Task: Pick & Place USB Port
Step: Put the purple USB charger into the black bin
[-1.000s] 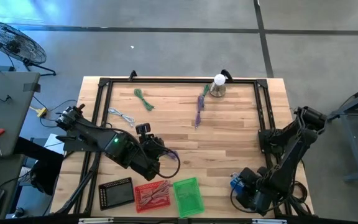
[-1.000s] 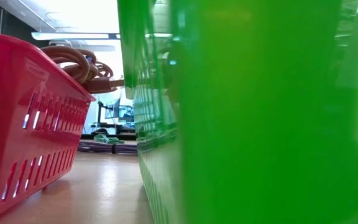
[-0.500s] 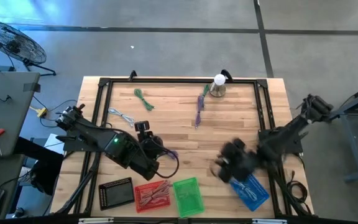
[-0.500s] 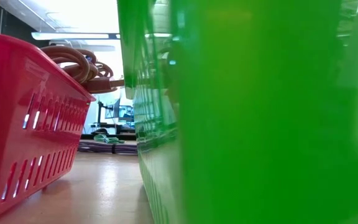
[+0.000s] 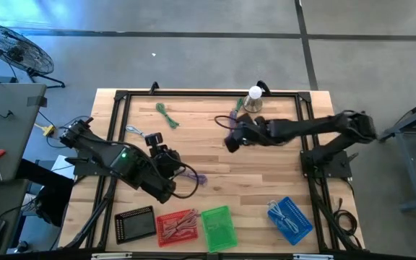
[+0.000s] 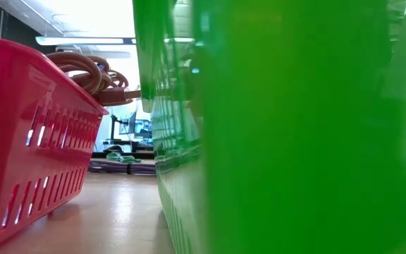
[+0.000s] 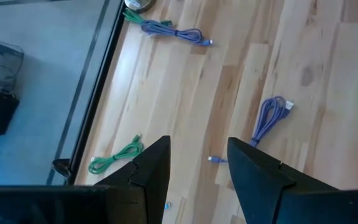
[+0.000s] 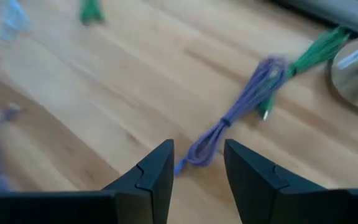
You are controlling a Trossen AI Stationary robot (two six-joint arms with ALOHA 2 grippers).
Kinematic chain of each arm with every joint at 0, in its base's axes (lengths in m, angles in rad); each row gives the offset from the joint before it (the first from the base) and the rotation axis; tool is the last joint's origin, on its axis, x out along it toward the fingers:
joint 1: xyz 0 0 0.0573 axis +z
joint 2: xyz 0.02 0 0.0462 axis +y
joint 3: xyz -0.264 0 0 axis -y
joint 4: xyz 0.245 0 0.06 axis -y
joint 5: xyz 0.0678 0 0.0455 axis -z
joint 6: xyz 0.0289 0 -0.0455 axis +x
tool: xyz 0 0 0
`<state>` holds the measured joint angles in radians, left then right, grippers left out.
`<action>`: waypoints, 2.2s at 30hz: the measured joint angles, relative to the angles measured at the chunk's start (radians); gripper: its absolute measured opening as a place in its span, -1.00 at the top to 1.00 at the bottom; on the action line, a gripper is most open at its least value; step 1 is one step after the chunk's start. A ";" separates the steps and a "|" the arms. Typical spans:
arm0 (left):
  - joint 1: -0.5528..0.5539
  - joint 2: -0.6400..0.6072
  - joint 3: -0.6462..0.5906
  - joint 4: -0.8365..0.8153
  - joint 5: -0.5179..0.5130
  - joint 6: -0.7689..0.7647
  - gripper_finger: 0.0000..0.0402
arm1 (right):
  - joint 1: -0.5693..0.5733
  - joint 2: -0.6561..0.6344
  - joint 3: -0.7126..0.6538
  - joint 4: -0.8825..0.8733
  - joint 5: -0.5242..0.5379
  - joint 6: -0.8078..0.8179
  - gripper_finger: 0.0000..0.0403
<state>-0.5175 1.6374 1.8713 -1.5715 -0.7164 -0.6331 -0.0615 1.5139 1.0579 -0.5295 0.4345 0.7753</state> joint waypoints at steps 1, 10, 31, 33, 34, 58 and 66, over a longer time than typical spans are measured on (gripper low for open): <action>0.000 -0.003 0.000 0.000 0.000 0.002 0.24 | -0.016 0.031 -0.001 0.011 -0.030 -0.005 0.34; 0.000 -0.020 0.000 0.000 0.016 0.051 0.24 | -0.105 0.202 -0.001 0.069 -0.160 0.007 0.38; -0.016 -0.019 -0.001 0.000 0.073 0.022 0.24 | -0.144 0.288 -0.001 0.116 -0.273 -0.075 0.38; -0.033 -0.019 -0.001 0.000 0.074 0.022 0.24 | -0.151 0.304 -0.001 0.116 -0.271 -0.076 0.32; -0.042 -0.019 -0.001 0.000 0.074 0.020 0.24 | -0.156 0.307 -0.001 0.110 -0.264 -0.068 0.30; -0.212 -0.019 -0.001 0.001 0.023 -0.108 0.24 | -0.169 0.372 0.003 0.086 -0.250 -0.189 0.90; -0.252 -0.019 -0.002 0.001 -0.053 -0.124 0.24 | -0.040 0.222 -0.002 0.012 -0.303 -0.201 0.93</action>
<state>-0.7696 1.6184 1.8698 -1.5708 -0.7694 -0.7574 -0.1015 1.7355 1.0557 -0.5176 0.1316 0.5747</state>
